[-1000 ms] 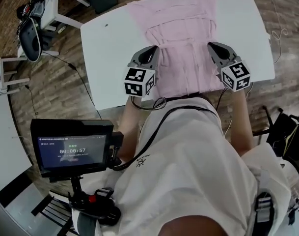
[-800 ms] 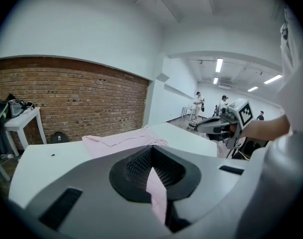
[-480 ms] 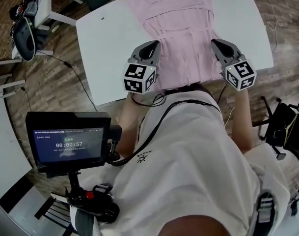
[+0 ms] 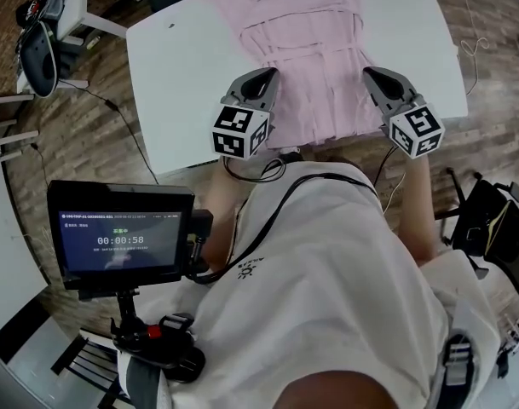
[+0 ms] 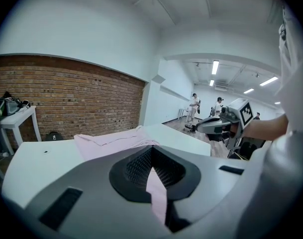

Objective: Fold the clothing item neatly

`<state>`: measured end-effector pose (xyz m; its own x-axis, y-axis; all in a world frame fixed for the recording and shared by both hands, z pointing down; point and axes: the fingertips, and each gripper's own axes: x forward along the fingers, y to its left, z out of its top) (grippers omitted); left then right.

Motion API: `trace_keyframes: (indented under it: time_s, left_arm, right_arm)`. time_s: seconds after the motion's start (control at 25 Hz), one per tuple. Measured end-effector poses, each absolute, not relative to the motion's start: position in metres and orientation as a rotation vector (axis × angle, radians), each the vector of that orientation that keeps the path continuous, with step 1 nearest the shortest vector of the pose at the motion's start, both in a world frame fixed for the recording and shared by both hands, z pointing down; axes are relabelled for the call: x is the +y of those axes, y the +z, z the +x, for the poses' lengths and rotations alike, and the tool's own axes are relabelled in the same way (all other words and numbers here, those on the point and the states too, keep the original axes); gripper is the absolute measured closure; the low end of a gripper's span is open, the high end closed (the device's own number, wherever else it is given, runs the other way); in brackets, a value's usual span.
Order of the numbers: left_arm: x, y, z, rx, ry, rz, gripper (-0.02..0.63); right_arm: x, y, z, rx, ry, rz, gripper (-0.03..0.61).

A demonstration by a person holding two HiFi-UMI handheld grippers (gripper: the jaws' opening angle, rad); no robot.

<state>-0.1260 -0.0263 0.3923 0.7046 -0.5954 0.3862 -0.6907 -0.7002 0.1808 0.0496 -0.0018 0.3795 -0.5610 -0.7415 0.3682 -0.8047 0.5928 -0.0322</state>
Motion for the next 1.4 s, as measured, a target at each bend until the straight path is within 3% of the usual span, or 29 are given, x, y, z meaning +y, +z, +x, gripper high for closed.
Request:
trace_keyframes:
  time_s: [0.32,0.56,0.88,1.4]
  left_arm:
    - [-0.019,0.396,-0.144,-1.054,0.437,2.574,0.611]
    - [0.08,0.39,-0.046,-1.133,0.462,2.561,0.611]
    - [0.168,0.4,-0.021,-1.218,0.551,2.557,0.611]
    - [0.231,0.443,-0.101,-1.459,0.579,2.332,0.611]
  right_arm:
    - [0.008,0.392,0.037,-2.526,0.334,1.204,0.575]
    - [0.109,0.395,0.142,-2.579,0.328,1.193,0.575]
    - [0.187,0.403,0.163,-2.653,0.353,1.104,0.575]
    - [0.232,0.434,0.173,-2.637,0.419,1.061,0.575]
